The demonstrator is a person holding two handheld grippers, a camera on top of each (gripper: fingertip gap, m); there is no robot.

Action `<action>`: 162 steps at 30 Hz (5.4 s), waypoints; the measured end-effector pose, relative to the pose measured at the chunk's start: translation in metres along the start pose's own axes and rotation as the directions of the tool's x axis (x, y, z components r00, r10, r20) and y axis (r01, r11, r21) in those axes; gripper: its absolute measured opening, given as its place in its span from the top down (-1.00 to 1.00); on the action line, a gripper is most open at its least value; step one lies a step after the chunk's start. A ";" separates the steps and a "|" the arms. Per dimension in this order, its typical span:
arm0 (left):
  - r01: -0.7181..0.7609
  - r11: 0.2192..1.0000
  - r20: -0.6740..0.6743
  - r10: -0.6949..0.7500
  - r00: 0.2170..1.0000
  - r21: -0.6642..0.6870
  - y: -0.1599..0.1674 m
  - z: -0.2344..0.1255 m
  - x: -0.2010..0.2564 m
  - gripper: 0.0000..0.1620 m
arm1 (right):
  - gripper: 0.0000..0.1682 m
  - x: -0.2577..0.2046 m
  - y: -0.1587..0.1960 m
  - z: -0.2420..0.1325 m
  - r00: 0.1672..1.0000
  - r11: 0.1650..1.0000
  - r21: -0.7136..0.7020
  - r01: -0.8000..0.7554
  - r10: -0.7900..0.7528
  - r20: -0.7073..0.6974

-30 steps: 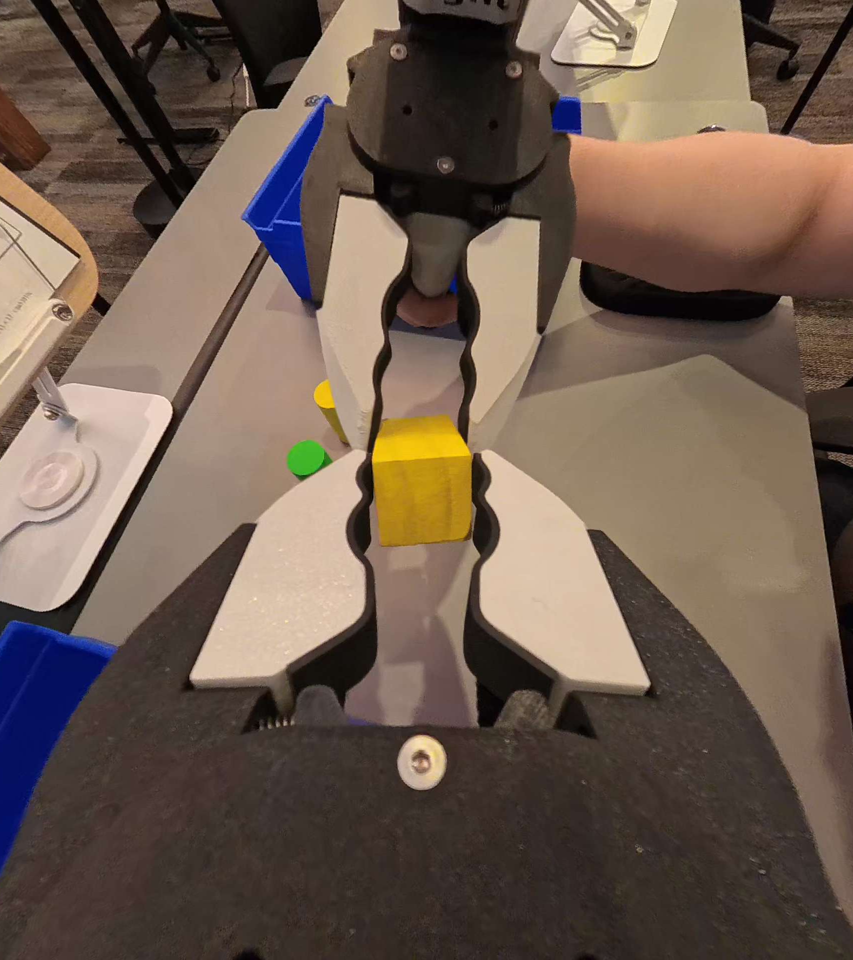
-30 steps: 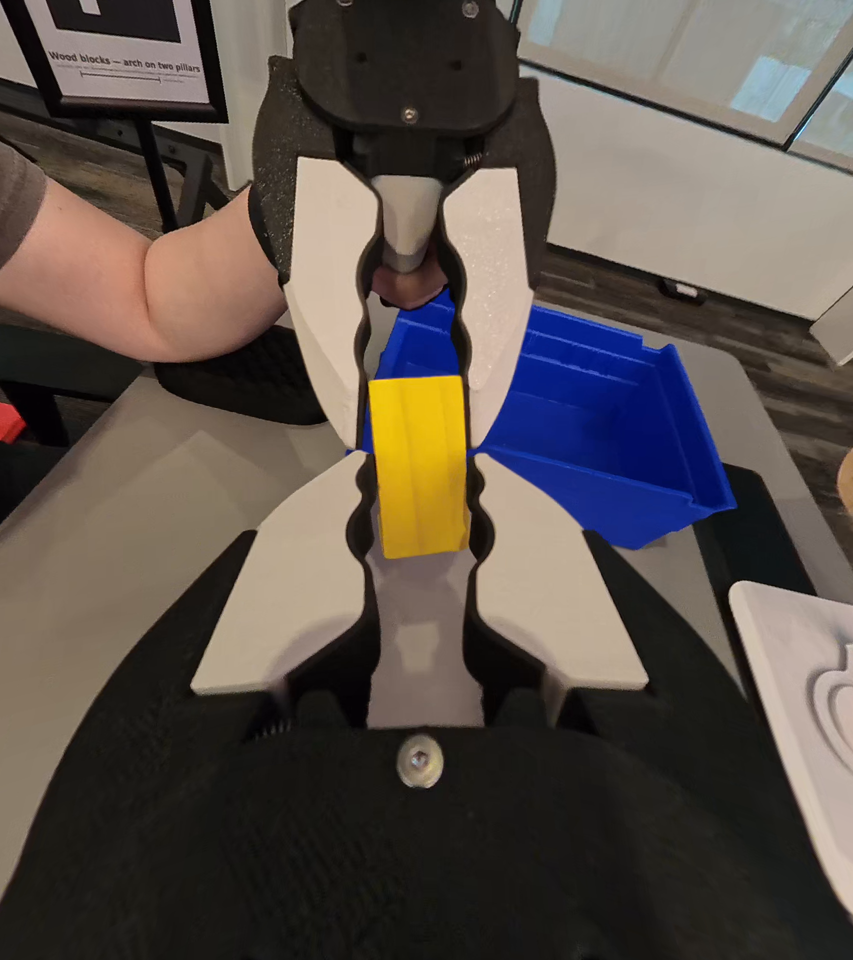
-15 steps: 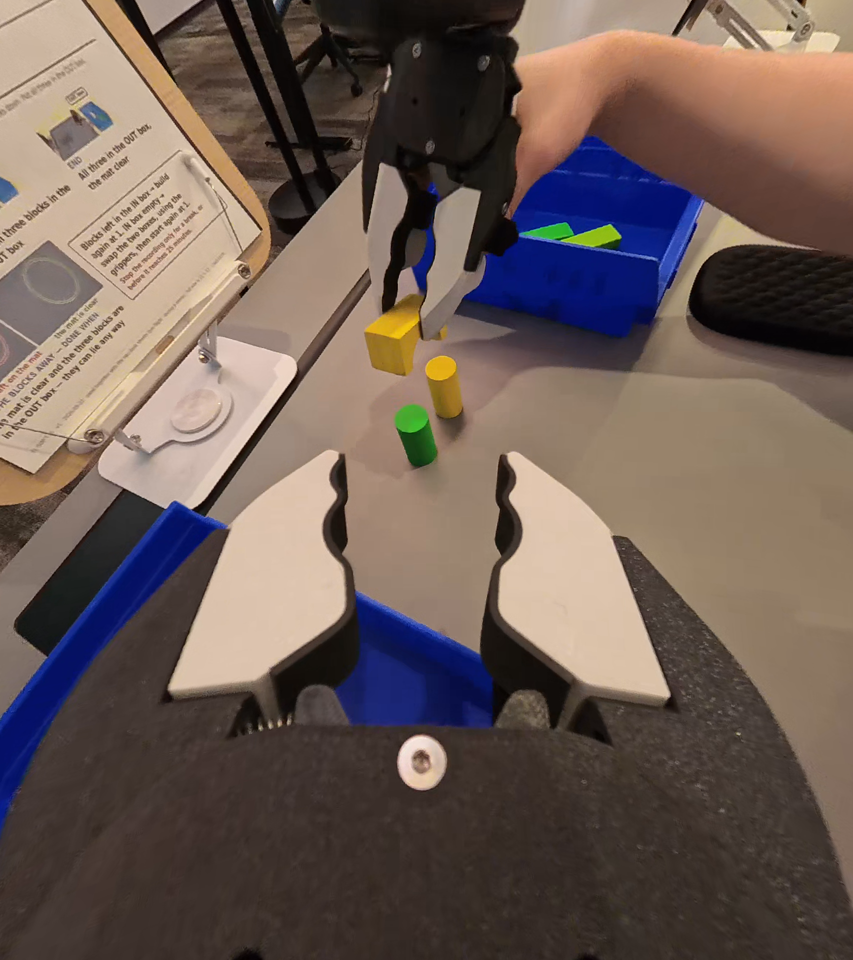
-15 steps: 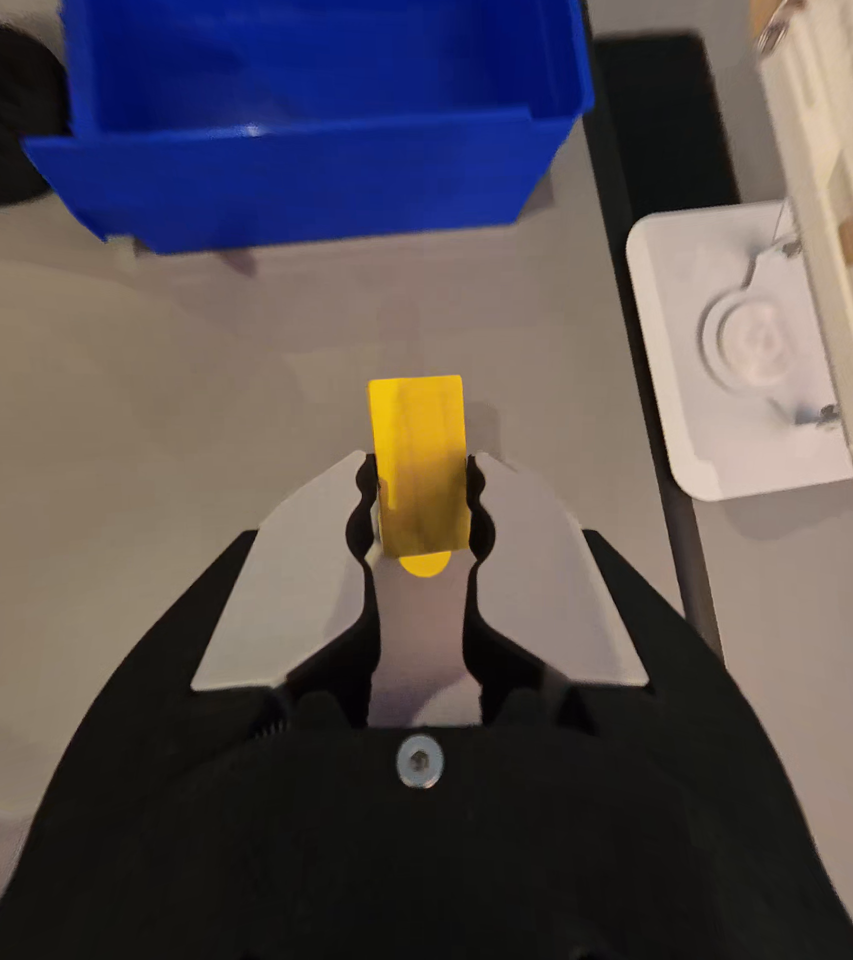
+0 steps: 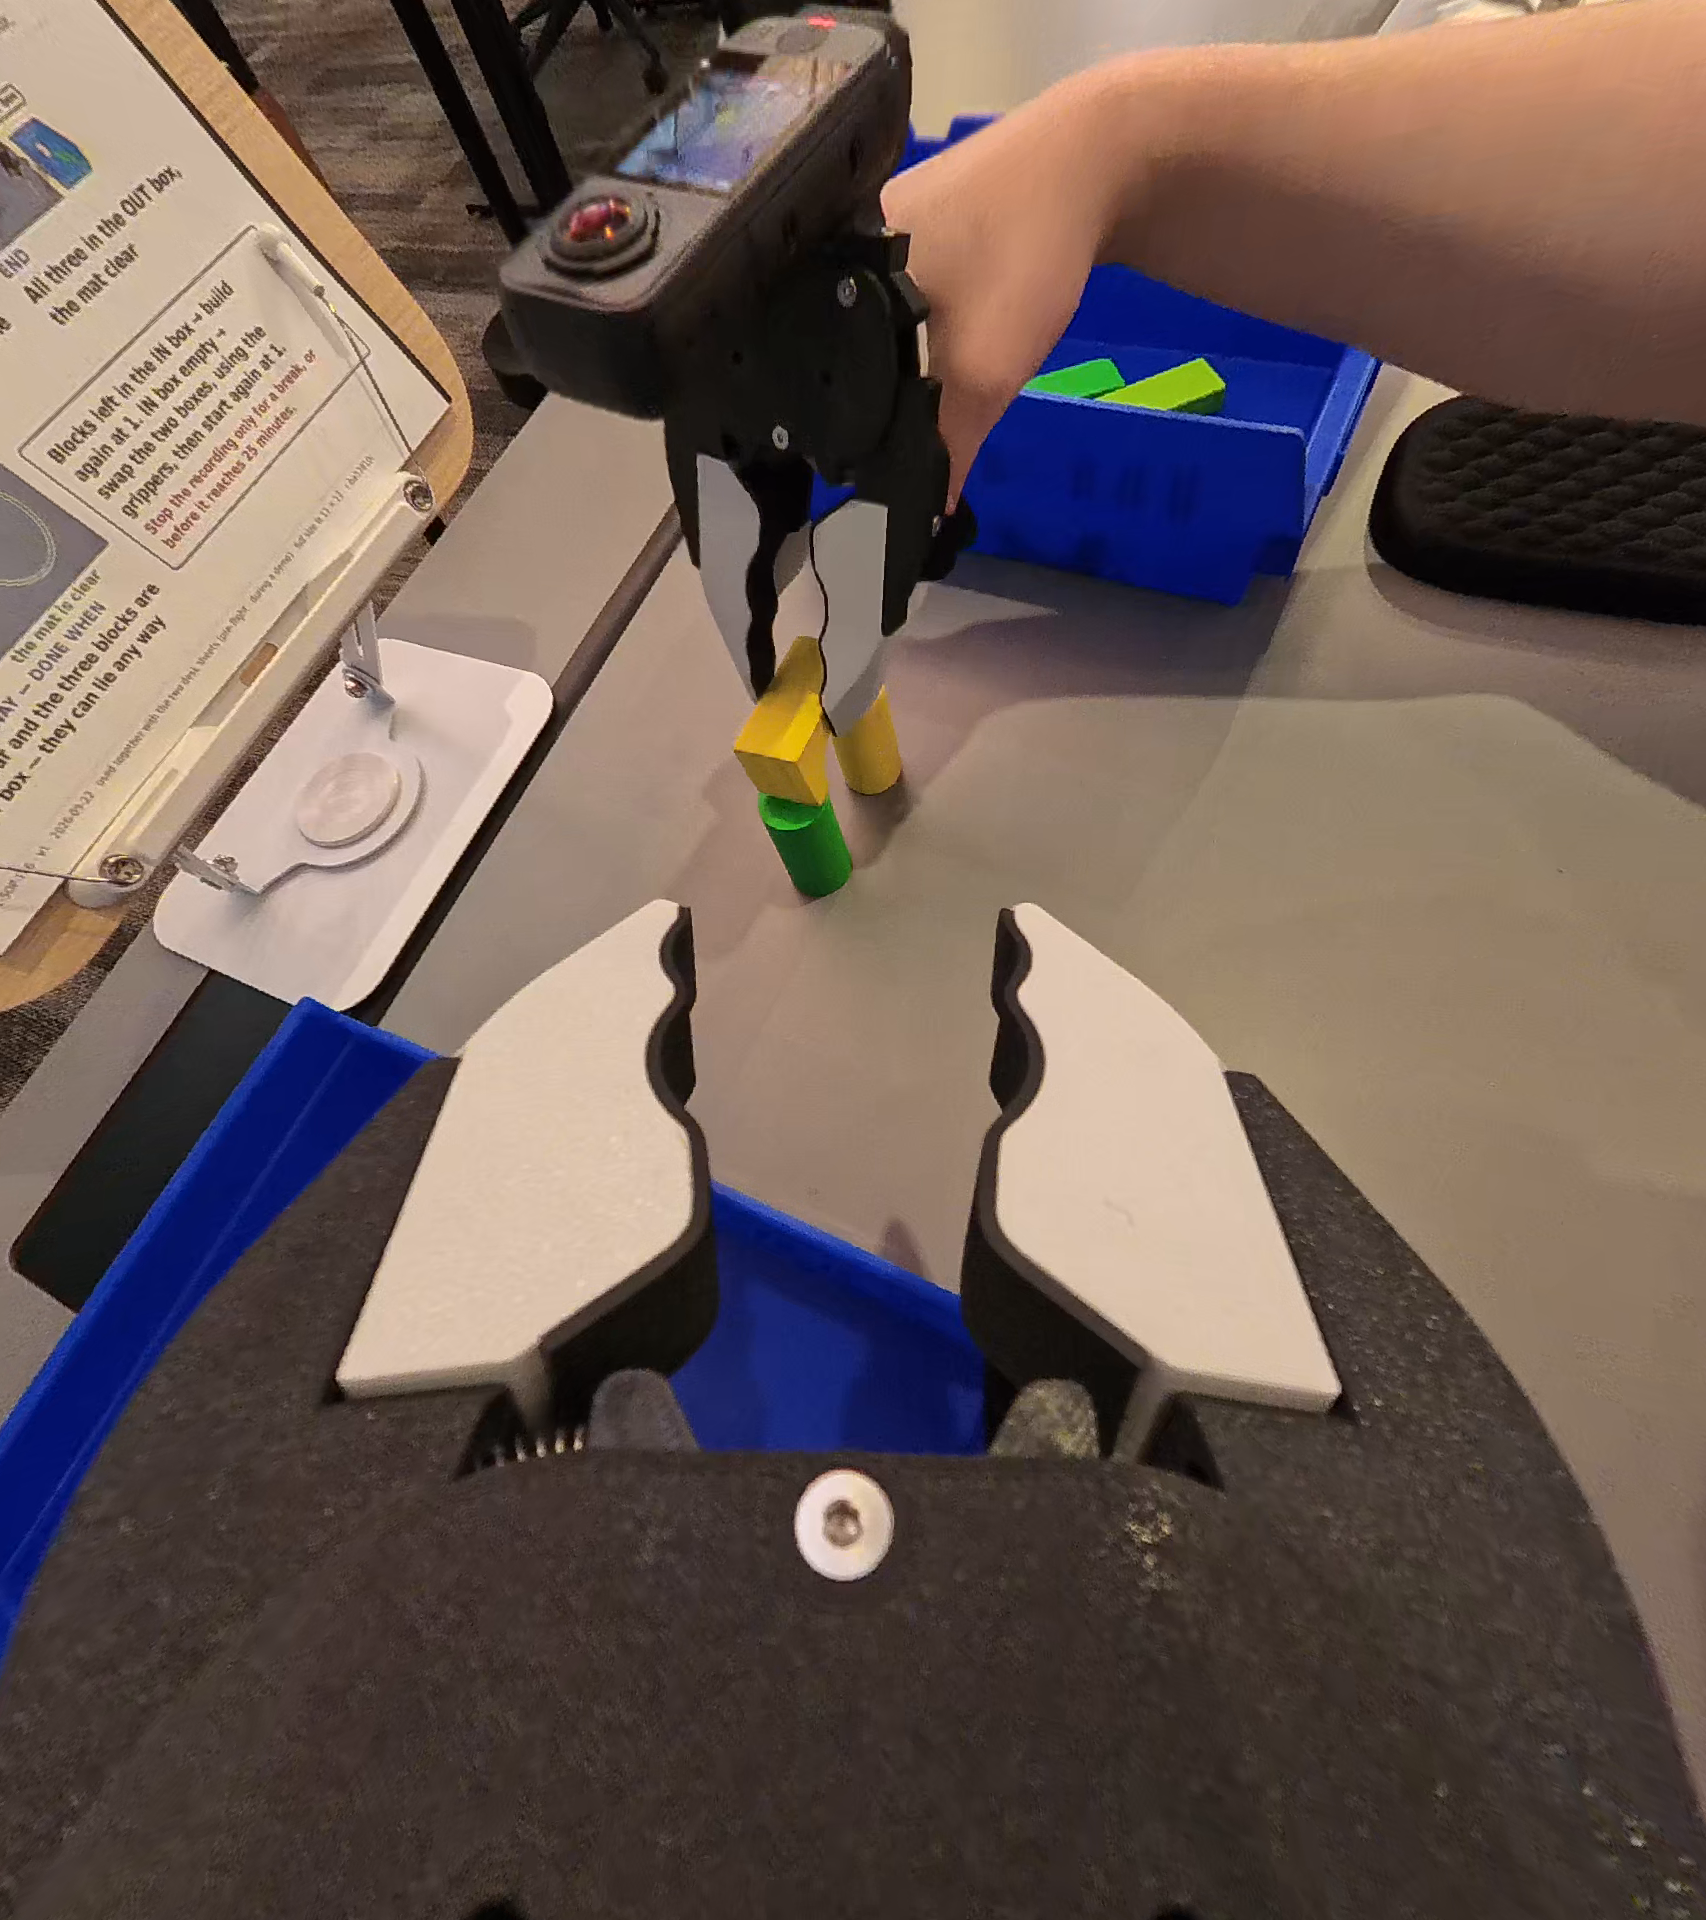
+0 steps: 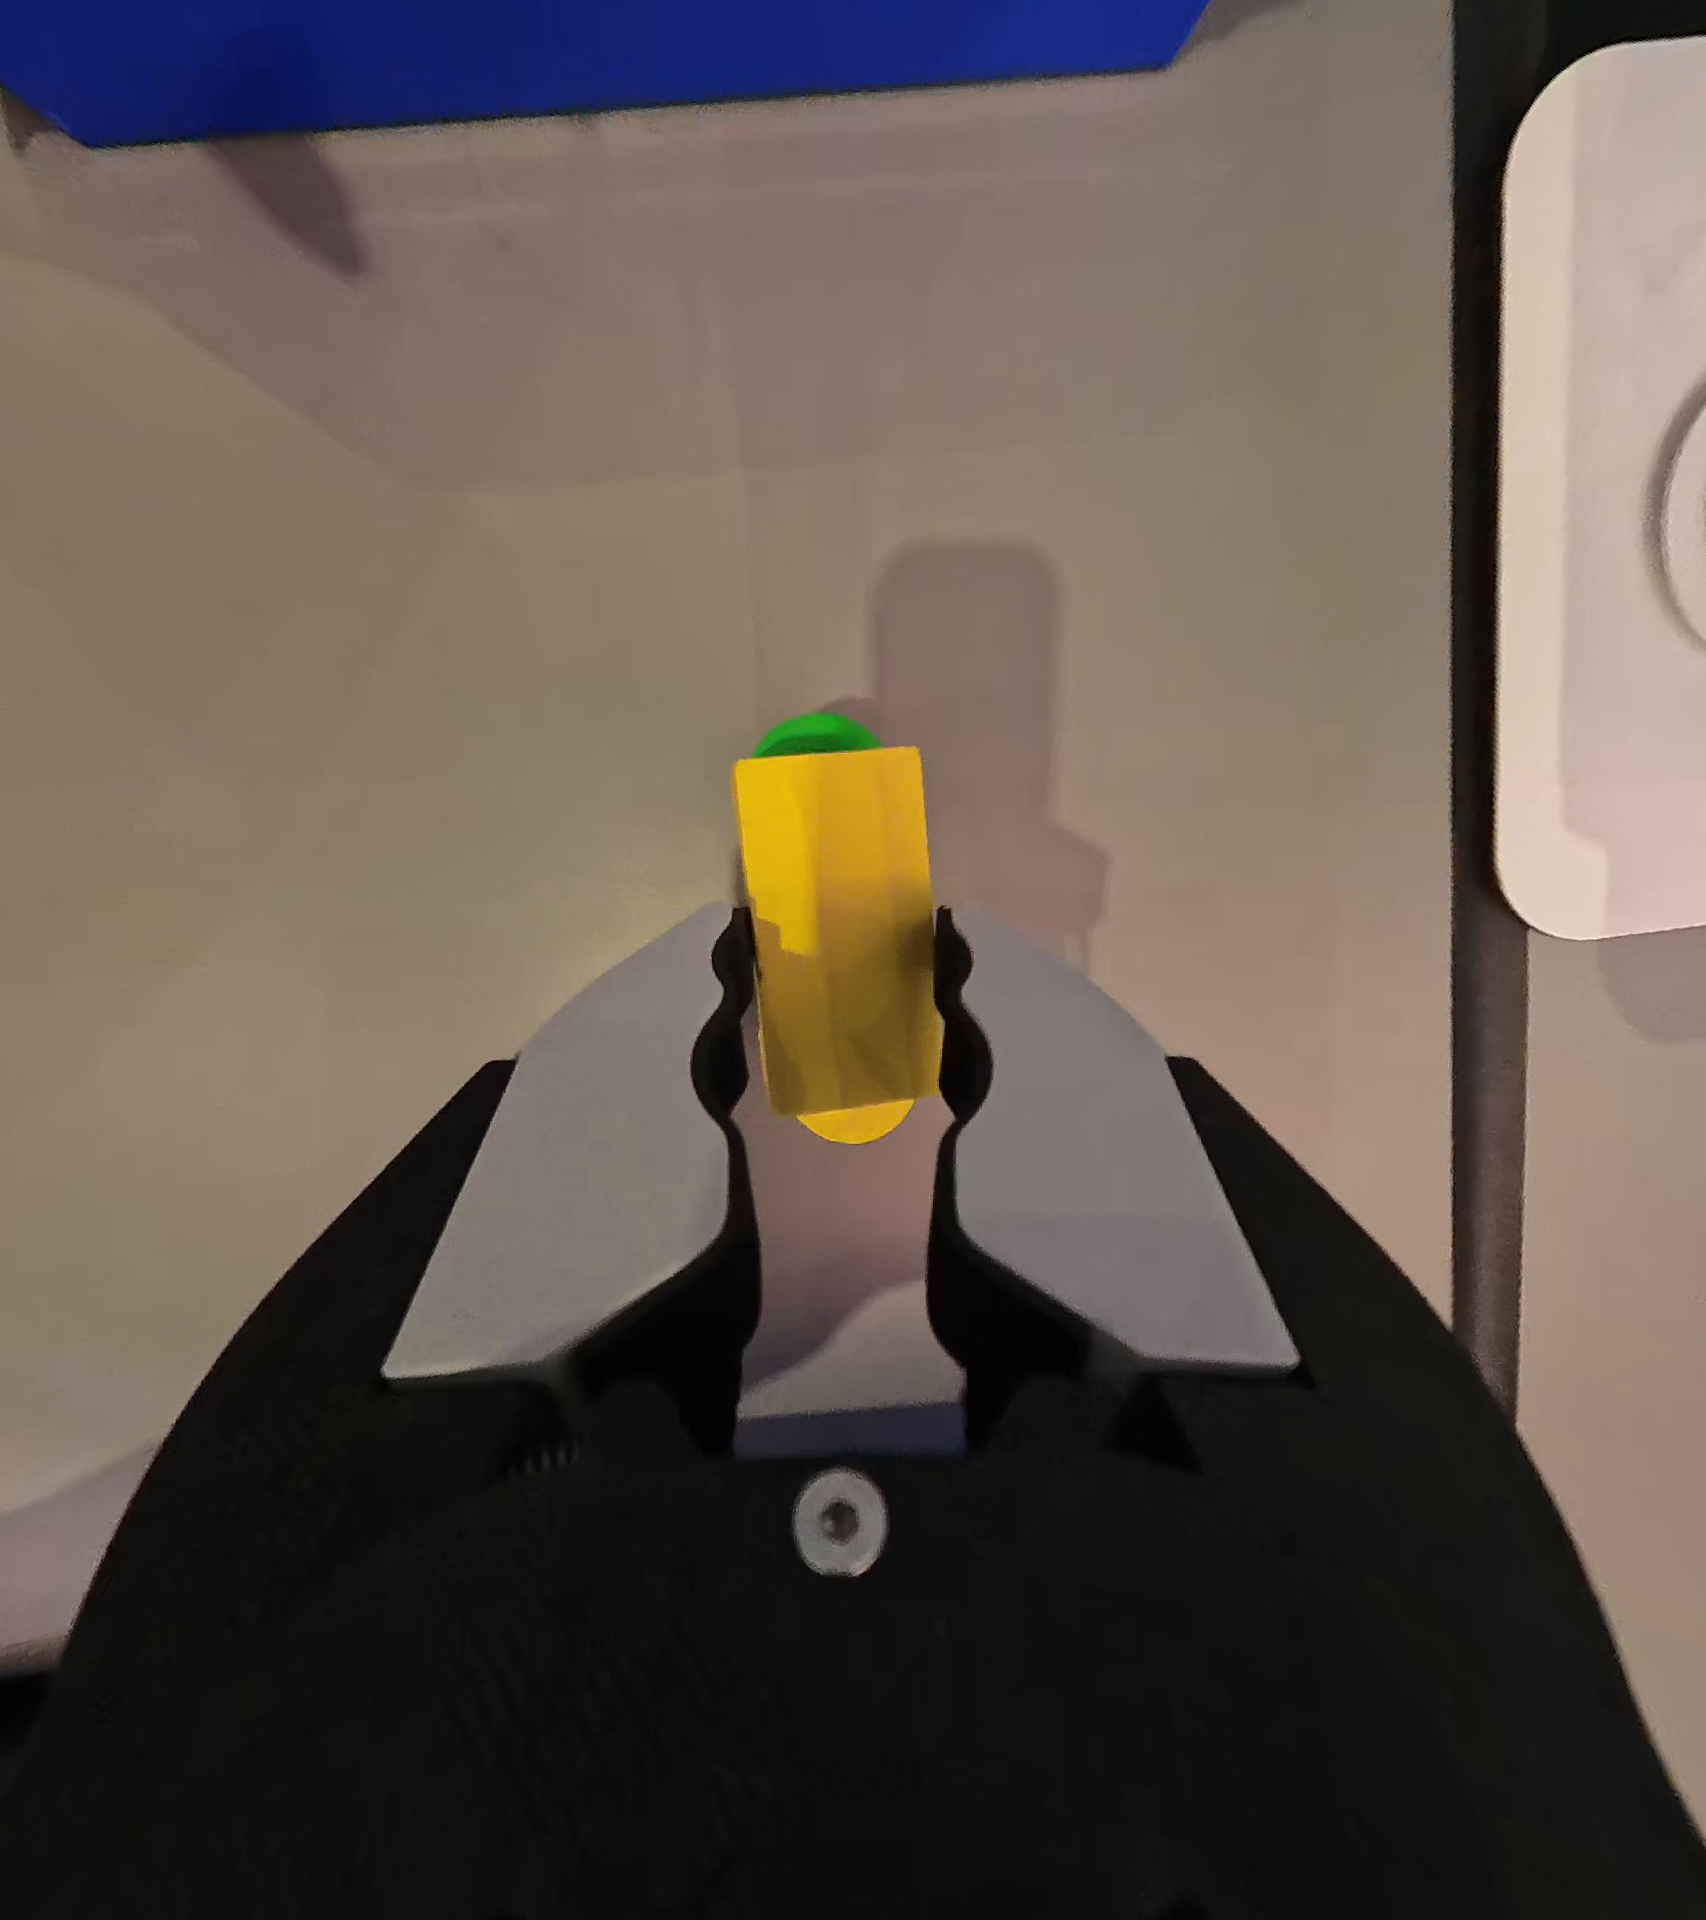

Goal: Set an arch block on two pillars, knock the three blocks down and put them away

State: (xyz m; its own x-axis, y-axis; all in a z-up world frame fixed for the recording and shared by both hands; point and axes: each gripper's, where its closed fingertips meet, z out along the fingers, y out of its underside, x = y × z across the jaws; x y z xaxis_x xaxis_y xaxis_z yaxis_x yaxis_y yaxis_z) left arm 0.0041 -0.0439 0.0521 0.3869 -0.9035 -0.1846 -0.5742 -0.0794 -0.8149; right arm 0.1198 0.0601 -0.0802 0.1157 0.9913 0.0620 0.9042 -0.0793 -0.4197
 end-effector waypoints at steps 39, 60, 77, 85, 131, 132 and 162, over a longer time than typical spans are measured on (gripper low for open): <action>-0.007 0.772 0.204 -0.159 0.966 0.635 -0.066 -0.109 -0.038 0.21 | 0.15 0.005 0.033 -0.252 0.787 0.407 0.910 0.086 0.532 -0.313; 0.125 0.695 0.074 -0.249 0.966 0.709 -0.078 -0.062 -0.033 0.31 | 0.24 0.009 0.058 -0.293 0.766 0.113 0.980 0.165 0.611 -0.200; 0.113 0.703 0.106 -0.260 0.960 0.702 -0.076 -0.065 -0.037 0.39 | 0.71 0.008 0.043 -0.270 0.779 0.208 0.968 0.143 0.580 -0.240; 0.111 0.723 0.099 -0.241 0.965 0.682 -0.076 -0.057 -0.033 0.40 | 0.74 0.007 0.039 -0.267 0.775 0.239 0.956 0.168 0.567 -0.278; 0.110 0.743 0.089 -0.224 0.971 0.661 -0.075 -0.051 -0.029 0.46 | 0.83 0.006 0.027 -0.244 0.787 0.344 0.926 0.157 0.523 -0.327; 0.111 0.743 0.088 -0.223 0.971 0.660 -0.075 -0.051 -0.029 0.46 | 0.83 0.006 0.026 -0.243 0.787 0.348 0.925 0.156 0.522 -0.329; 0.120 0.759 0.083 -0.223 0.971 0.640 -0.072 -0.046 -0.028 0.46 | 0.84 0.005 0.021 -0.228 0.791 0.423 0.894 0.147 0.493 -0.363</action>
State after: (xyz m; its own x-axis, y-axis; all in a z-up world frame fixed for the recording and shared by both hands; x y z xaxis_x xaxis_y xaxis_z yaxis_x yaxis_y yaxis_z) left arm 0.0017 -0.0318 0.1414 0.5641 -0.8246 -0.0430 0.0728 0.1016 -0.9922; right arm 0.2331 0.0399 0.1178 0.6864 0.7069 0.1708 0.0316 0.2057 -0.9781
